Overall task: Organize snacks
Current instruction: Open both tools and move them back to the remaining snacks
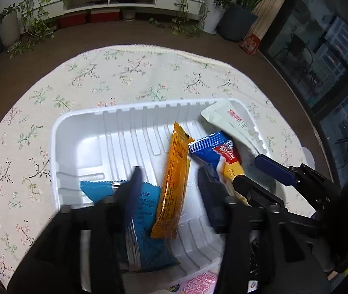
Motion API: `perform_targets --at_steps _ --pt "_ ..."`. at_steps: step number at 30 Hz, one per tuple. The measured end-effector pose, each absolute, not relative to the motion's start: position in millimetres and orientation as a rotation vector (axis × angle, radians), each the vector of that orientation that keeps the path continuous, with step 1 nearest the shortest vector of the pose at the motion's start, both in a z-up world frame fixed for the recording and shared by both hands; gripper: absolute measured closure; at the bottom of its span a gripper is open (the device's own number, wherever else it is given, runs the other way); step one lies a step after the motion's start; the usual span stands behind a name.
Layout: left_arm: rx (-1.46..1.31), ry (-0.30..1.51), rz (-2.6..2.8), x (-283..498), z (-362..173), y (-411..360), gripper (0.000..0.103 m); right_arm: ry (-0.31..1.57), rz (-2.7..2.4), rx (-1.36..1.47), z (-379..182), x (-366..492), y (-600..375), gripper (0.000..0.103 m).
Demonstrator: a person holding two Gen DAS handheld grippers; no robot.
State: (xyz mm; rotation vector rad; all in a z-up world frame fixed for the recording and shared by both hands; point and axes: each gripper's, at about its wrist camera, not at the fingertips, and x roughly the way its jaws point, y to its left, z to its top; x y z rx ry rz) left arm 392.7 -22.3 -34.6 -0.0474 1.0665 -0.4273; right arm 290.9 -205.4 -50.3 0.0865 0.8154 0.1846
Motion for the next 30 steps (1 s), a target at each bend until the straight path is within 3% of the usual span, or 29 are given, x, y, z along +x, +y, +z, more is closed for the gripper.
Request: perform_targets --at_steps 2,4,5,6,9,12,16,25,30 --pt "-0.056 1.042 -0.44 386 -22 -18 0.037 0.789 0.184 0.102 -44 287 -209 0.05" --pt "-0.064 1.023 -0.451 377 -9 -12 0.02 0.758 0.183 0.124 -36 285 -215 0.043" --pt "-0.072 1.009 -0.454 373 -4 -8 0.007 0.736 0.188 0.144 -31 282 -219 0.035" --pt "-0.081 0.983 -0.459 365 4 -2 0.001 0.713 0.196 0.165 -25 279 -223 0.027" --pt "-0.065 0.874 -0.458 334 25 16 0.001 0.605 0.21 0.214 -5 264 -234 0.012" --pt "-0.055 0.727 -0.403 291 43 37 0.001 0.486 0.211 0.238 18 244 -244 0.005" --pt "-0.086 0.785 -0.321 241 42 59 0.001 0.408 0.199 0.259 35 218 -258 0.004" --pt "-0.216 0.77 -0.235 131 14 84 0.001 0.421 0.116 0.307 26 150 -272 0.004" --pt "-0.194 0.744 -0.237 81 -10 71 0.001 0.518 0.077 0.335 -8 96 -266 0.015"
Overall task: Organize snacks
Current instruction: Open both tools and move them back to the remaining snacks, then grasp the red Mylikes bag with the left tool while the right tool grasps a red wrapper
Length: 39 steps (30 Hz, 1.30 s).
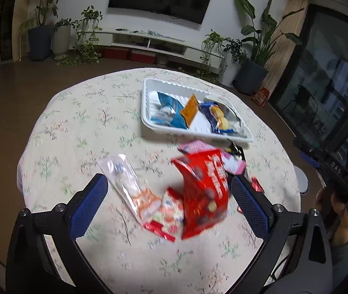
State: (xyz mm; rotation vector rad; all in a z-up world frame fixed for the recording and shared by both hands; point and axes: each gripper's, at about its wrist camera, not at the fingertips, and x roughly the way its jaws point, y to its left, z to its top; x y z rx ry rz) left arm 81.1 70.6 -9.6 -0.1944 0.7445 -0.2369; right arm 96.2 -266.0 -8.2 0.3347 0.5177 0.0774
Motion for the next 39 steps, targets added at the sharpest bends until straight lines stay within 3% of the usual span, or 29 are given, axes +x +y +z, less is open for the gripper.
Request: perform_targets --at_steps 3,10,15,24,28,30,39 --pt "-0.188 0.762 -0.255 69 -22 59 0.001 0.577 0.069 0.309 -23 72 -255 0.021" --pt "-0.066 0.759 -0.274 74 -19 23 0.003 0.663 0.078 0.261 -35 39 -229 0.021" --pt "-0.066 0.838 -0.305 99 -30 11 0.006 0.751 0.08 0.279 -53 30 -223 0.029" --pt "-0.07 0.89 -0.308 126 -46 7 0.009 0.798 0.088 0.275 -64 35 -218 0.029" --pt "-0.072 0.903 -0.327 134 -53 4 0.024 0.819 0.087 0.278 -70 39 -216 0.029" --pt "-0.083 0.914 -0.345 137 -57 6 0.038 0.82 0.088 0.281 -70 40 -216 0.029" --pt "-0.079 0.916 -0.409 137 -63 3 0.054 0.843 0.1 0.298 -76 45 -213 0.029"
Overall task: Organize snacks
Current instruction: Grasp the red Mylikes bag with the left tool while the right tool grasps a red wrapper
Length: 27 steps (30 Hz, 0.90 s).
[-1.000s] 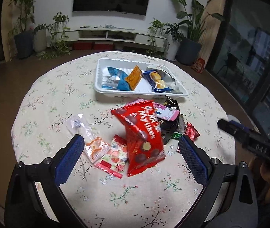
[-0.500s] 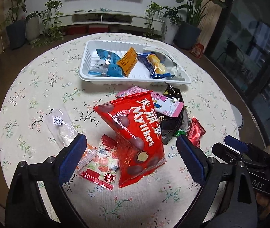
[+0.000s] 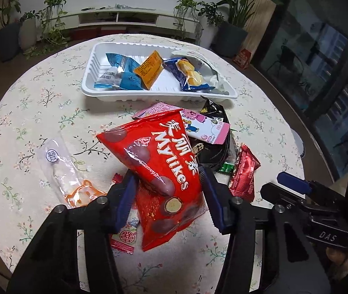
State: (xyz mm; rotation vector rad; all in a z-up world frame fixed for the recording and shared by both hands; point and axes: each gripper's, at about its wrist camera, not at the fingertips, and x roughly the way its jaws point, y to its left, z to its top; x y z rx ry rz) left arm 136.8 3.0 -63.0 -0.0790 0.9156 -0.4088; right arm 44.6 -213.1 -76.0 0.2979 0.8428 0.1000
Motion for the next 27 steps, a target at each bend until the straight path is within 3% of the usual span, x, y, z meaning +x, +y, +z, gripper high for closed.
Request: perform_targets --at_steps 12,23,27 --pt "-0.134 0.899 -0.449 134 -64 18 0.071 0.858 0.085 0.285 -77 49 -210 0.029" --pt "-0.222 0.844 -0.457 124 -56 47 0.072 0.87 0.081 0.258 -73 62 -193 0.029" --pt "-0.229 0.839 -0.473 122 -56 48 0.072 0.898 0.065 0.246 -79 72 -187 0.038"
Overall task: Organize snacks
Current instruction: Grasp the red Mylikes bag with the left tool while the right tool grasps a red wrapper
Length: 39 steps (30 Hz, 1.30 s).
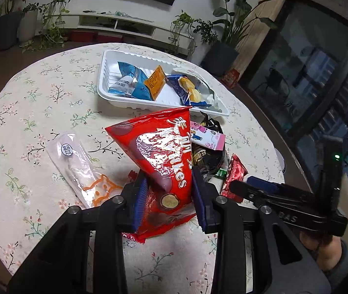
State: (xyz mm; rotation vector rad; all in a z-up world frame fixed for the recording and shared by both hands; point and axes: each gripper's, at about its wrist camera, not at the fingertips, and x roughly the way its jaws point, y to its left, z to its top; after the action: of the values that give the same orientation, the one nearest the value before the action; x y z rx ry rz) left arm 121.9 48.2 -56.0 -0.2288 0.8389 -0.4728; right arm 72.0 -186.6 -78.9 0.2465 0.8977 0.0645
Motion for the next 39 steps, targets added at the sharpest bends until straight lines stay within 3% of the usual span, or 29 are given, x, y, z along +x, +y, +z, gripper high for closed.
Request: perform_targets --at_steps 8,11,21,39 --pt "-0.241 0.838 -0.493 120 -57 47 0.072 0.938 0.035 0.24 -90 89 -186 0.044" --pt "-0.249 0.841 -0.495 121 -59 48 0.072 0.935 0.029 0.215 -90 90 -185 0.055" --pt "-0.252 0.849 -0.501 122 -61 46 0.072 0.926 0.05 0.189 -91 80 -190 0.072" --pt "-0.316 0.829 -0.53 117 -52 57 0.072 0.827 0.073 0.241 -55 54 -205 0.074"
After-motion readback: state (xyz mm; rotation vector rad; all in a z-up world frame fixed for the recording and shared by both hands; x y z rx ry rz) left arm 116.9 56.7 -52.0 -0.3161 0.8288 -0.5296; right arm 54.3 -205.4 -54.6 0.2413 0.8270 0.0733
